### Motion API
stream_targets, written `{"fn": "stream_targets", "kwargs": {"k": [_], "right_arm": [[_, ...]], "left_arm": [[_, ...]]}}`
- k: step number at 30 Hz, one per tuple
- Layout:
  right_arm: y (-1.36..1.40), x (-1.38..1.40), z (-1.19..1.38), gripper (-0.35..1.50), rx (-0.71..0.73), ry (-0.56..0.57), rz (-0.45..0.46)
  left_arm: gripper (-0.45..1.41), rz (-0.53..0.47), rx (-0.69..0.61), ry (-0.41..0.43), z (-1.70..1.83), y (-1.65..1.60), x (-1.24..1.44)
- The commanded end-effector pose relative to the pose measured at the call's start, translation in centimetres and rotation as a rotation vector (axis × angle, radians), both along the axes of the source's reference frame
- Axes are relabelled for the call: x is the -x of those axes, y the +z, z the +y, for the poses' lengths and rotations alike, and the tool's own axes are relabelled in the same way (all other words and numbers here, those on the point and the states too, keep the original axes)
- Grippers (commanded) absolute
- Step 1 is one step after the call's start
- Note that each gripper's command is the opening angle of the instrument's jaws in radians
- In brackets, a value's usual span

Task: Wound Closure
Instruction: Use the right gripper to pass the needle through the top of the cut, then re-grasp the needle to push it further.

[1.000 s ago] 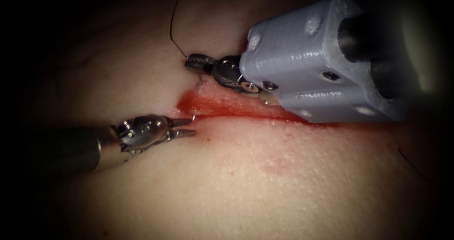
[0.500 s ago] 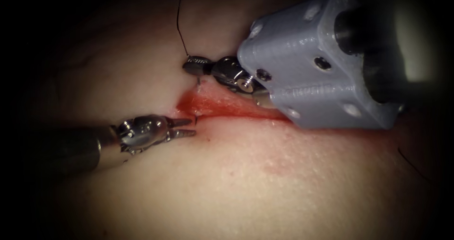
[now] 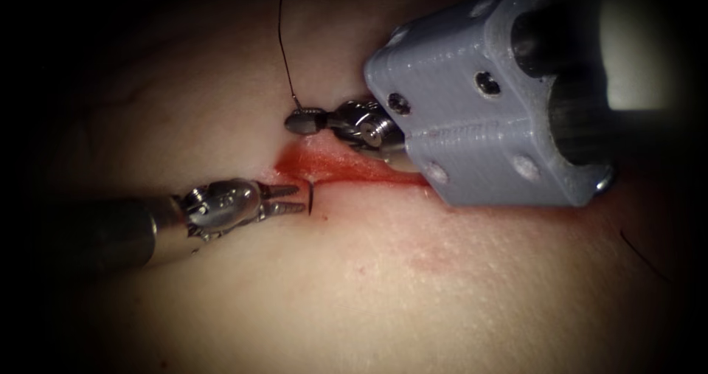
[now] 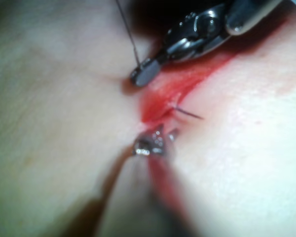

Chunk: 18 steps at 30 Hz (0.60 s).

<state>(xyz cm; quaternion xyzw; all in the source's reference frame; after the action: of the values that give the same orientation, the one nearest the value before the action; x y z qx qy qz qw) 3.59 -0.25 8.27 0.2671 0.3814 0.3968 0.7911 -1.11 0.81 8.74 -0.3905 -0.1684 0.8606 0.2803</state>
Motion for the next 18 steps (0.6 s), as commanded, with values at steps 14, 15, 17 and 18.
{"fn": "stream_targets", "kwargs": {"k": [14,15,17,18], "right_arm": [[-0.03,0.01,-0.14,0.12,-0.111,0.059,0.005],[-0.02,0.02,-0.11,0.31,-0.075,0.060,0.004],[-0.02,0.02,-0.06,0.56,-0.026,0.063,0.008],[-0.02,0.02,-0.03,0.67,-0.008,0.074,0.008]], "left_arm": [[-0.09,-0.001,-0.003,0.001,-0.03,0.05,0.06],[-0.09,-0.001,-0.003,0.001,-0.03,0.05,0.06],[-0.09,-0.001,-0.003,0.001,-0.03,0.05,0.06],[-0.09,-0.001,-0.003,0.001,-0.03,0.05,0.06]]}}
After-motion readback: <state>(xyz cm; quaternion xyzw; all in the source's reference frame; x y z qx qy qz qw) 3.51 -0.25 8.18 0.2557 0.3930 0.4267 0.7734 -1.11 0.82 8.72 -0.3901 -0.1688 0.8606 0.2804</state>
